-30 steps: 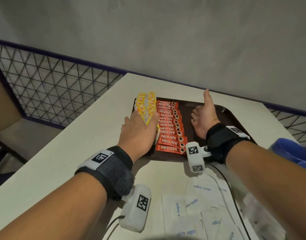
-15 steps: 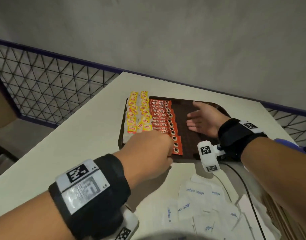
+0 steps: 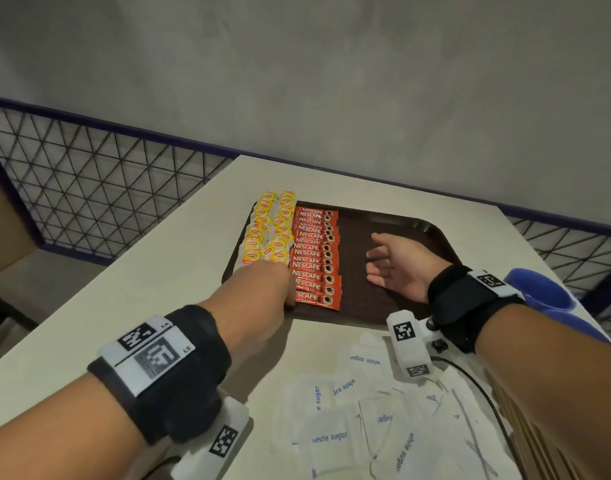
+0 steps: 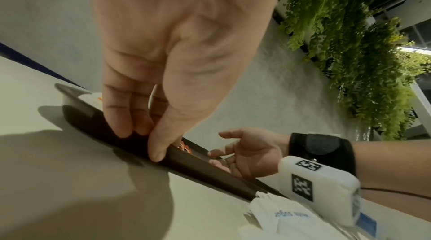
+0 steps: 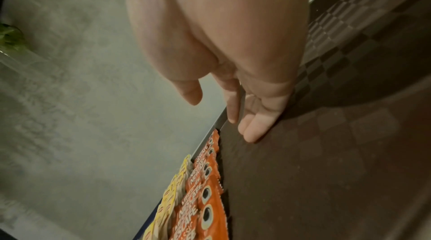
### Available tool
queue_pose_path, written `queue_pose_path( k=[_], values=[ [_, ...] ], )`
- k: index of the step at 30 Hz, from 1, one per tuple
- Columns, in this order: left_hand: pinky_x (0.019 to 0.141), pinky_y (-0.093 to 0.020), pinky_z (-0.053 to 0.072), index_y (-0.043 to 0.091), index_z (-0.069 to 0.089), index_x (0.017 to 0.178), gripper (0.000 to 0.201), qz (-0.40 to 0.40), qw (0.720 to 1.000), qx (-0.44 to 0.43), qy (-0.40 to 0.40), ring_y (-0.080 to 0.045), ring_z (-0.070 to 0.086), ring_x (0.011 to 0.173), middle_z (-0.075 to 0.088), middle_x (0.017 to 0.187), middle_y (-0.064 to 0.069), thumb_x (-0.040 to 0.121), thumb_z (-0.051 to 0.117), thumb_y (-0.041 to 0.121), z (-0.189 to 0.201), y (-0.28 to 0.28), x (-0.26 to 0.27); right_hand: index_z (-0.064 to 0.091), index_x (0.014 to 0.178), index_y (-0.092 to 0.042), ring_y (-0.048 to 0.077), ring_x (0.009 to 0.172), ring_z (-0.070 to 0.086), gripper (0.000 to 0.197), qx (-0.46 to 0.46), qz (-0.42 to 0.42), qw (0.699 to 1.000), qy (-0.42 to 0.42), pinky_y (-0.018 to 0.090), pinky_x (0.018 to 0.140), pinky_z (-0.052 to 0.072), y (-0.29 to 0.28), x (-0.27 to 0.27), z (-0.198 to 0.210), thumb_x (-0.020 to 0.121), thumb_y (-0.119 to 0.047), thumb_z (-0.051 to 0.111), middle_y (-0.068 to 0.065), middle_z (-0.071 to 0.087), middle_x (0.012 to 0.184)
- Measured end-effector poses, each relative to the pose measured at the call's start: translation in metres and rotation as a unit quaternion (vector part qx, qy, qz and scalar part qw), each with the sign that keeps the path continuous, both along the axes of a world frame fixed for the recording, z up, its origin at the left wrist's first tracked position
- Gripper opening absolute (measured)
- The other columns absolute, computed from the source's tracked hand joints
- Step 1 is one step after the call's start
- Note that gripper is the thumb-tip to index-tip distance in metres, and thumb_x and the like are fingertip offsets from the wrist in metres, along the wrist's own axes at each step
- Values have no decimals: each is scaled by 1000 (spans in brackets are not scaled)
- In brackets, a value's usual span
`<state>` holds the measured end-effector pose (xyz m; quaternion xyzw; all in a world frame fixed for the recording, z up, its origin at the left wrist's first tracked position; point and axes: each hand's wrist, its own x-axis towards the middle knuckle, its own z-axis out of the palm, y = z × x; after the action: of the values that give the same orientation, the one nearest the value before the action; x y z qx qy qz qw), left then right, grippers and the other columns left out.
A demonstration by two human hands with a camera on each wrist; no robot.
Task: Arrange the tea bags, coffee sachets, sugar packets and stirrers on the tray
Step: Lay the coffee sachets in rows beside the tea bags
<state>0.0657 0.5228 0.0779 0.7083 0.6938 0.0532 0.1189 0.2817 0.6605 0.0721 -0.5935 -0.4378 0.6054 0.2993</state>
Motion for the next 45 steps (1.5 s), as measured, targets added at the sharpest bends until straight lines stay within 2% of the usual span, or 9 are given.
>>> queue_pose_path(
  k=[4,7,10,14,18,21,24,39,45],
  values=[
    [94,-33,54,20,76,121,30,-14,999,-40,1,-27,66,111,71,118,-4,94,66,11,1,2,-1,60,95,-7,24,94,57,33,-16,-3,1000,-1,37,82,56,-15,8,2,101,-40,58,14,54,102],
    [86,-26,51,21,78,118,28,-19,999,-14,-35,-23,65,109,73,116,-1,94,69,11,-1,-3,0,58,86,-11,24,89,59,33,-14,2,1000,-25,39,82,57,-22,12,6,100,-41,58,11,55,93],
    [85,-26,51,20,79,116,26,-17,998,-8,-53,-22,66,107,74,113,-1,93,69,11,-6,-7,1,61,96,-9,26,84,61,27,-8,25,997,-70,39,80,58,-30,9,17,100,-35,58,12,56,90],
    [73,-25,47,19,80,110,19,-4,997,2,-74,-19,67,97,75,104,0,94,71,19,-9,-5,2,59,115,0,31,96,67,22,-46,73,994,-74,37,77,61,-47,0,31,98,-14,58,23,62,111],
    [67,-23,45,18,76,111,19,-1,996,-2,-87,-18,65,94,71,101,1,95,70,27,-16,-3,5,57,112,0,30,93,69,18,-88,102,988,-76,35,74,63,-60,-7,32,94,-5,58,23,62,112],
    [58,-20,39,19,73,111,19,-4,997,-6,-83,-16,64,89,68,97,2,96,69,30,-19,-1,9,57,120,1,28,87,70,27,-97,112,985,-86,32,67,64,-64,-12,28,93,-5,60,23,64,112],
    [56,-22,37,19,72,107,19,-5,997,-4,-71,-15,63,85,66,91,3,95,69,33,-22,1,11,58,114,-1,26,85,70,22,-91,117,986,-81,31,69,62,-65,-16,27,93,-8,61,20,66,104],
    [64,-23,43,25,72,111,23,2,995,-31,-97,-13,65,88,69,95,8,92,72,39,-17,1,16,59,112,-4,30,98,65,24,-74,87,990,-80,35,78,61,-57,-7,28,94,-18,65,22,61,112],
    [83,-28,50,29,71,124,31,-45,992,-33,-114,-15,61,105,67,115,8,94,72,37,-10,-5,26,60,111,-2,31,99,68,23,-79,80,991,-70,36,77,61,-51,-6,26,96,-18,63,24,63,117]
  ],
)
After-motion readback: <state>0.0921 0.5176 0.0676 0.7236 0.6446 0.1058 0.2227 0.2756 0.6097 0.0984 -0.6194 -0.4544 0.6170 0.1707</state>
